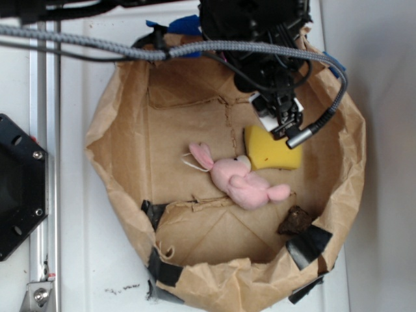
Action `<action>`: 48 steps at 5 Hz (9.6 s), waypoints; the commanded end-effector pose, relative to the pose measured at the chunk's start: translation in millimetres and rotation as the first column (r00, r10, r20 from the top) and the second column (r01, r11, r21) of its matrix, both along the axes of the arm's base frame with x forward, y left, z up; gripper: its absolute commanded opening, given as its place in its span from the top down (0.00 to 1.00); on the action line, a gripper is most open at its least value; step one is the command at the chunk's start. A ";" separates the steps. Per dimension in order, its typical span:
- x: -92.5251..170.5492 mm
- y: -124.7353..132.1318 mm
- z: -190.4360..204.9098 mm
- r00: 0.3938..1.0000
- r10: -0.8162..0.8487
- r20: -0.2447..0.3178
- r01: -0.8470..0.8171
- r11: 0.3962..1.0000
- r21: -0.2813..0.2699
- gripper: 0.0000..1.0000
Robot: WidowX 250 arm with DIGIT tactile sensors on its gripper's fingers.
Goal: Grab the white paper.
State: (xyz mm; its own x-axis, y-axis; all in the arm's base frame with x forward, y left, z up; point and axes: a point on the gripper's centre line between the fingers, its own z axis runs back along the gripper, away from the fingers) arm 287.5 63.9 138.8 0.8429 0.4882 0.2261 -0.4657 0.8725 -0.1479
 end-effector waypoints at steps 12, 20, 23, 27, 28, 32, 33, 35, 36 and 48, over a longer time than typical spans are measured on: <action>4.6 42.6 -52.7 0.927 0.356 0.116 -0.371 0.917 0.145 0.00; 33.5 62.9 -78.9 0.957 0.236 0.169 -0.267 0.944 0.194 1.00; 28.0 59.5 -77.2 0.961 0.231 0.153 -0.256 0.951 0.171 1.00; 5.2 -12.0 8.9 0.989 -0.081 0.120 0.089 0.994 -0.062 1.00; -6.1 -38.1 34.0 0.976 -0.208 0.065 0.214 0.971 -0.107 1.00; -20.4 -34.8 38.5 0.980 -0.179 -0.082 0.177 0.984 -0.036 0.00; -21.8 -19.8 24.1 0.991 -0.131 -0.038 0.132 0.991 0.006 0.00; -38.4 -16.9 -8.7 0.997 0.048 0.055 -0.054 0.993 0.107 0.00; -34.7 -10.3 -21.1 0.994 0.097 0.058 -0.102 0.989 0.104 0.00; 13.5 4.9 -19.5 0.997 -0.015 0.075 0.012 0.999 0.043 0.00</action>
State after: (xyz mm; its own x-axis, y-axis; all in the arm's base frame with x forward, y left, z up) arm 298.8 65.0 94.6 0.8378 0.4860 0.2487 -0.4685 0.8739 -0.1294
